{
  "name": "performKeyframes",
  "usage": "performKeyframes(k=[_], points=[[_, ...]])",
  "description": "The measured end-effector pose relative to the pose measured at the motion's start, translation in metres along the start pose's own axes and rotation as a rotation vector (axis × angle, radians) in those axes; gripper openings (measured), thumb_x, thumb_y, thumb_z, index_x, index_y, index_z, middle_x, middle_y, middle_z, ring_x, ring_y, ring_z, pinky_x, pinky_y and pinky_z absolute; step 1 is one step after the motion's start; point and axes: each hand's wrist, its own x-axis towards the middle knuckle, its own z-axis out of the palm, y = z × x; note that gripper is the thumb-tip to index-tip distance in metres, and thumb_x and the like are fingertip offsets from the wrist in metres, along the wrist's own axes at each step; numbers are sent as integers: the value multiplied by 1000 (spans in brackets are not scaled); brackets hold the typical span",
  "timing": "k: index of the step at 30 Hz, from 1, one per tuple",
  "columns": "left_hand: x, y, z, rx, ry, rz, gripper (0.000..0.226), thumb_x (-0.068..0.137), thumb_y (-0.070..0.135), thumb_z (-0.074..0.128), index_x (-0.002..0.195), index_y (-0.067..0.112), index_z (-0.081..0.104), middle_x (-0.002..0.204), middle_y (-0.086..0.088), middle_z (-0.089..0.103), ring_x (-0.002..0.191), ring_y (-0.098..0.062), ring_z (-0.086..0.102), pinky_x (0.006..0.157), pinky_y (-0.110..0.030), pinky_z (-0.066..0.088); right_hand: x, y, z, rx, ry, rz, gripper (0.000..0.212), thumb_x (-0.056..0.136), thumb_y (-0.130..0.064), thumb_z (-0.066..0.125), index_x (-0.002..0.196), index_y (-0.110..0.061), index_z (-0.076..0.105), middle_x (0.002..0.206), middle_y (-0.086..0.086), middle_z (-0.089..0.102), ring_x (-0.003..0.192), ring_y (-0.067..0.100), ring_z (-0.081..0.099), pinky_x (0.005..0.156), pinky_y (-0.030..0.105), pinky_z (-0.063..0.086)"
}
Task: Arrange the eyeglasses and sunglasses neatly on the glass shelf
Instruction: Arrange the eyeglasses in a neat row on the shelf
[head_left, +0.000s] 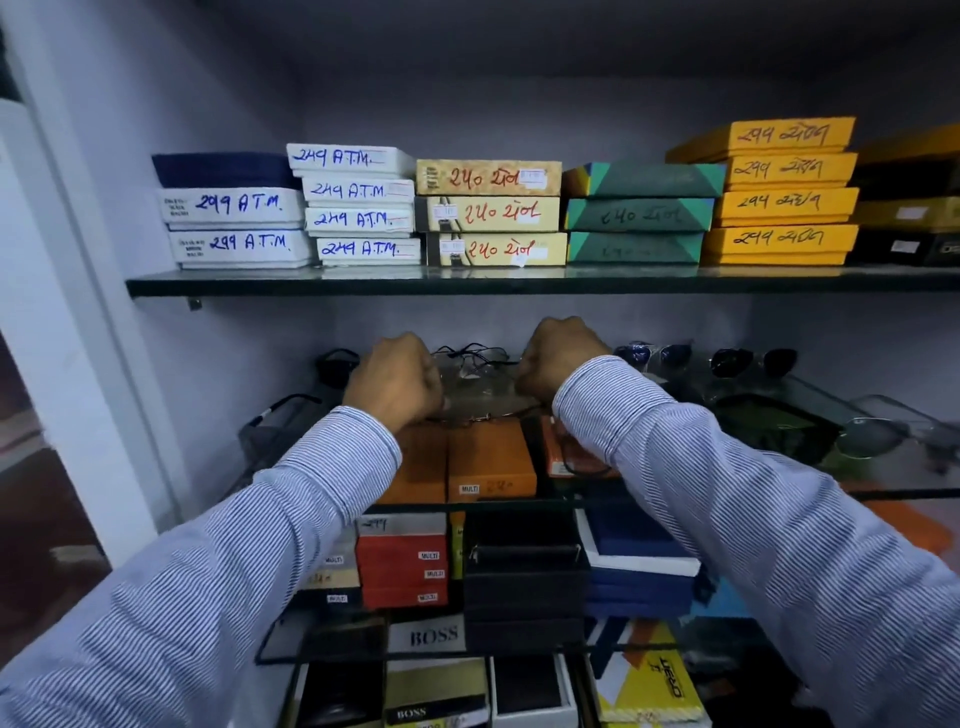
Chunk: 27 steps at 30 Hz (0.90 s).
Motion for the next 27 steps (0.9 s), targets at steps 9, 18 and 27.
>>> performKeyframes(k=[9, 18, 27], points=[[-15, -3, -24, -157, 2, -68, 16, 72, 13, 94, 84, 7, 85, 61, 15, 67, 54, 5, 57, 52, -9, 42, -11, -4, -10, 112, -119, 21, 44, 70, -28, 81, 109, -9, 71, 107, 8, 70, 97, 25, 66, 81, 31, 57], [-21, -8, -21, -150, 64, -56, 19, 71, 17, 95, 86, 11, 84, 74, 10, 73, 69, 3, 62, 83, -24, 54, -16, -8, -12, 166, -142, 68, 43, 73, -30, 78, 109, -8, 70, 107, 9, 69, 88, 24, 61, 69, 27, 49], [-24, 0, -18, -137, 70, -50, 12, 77, 18, 90, 86, 14, 84, 79, 9, 71, 79, -7, 64, 94, -21, 37, -19, -10, -19, 204, -122, 125, 41, 78, -30, 74, 110, -6, 66, 90, 7, 62, 81, 24, 59, 68, 28, 49]])
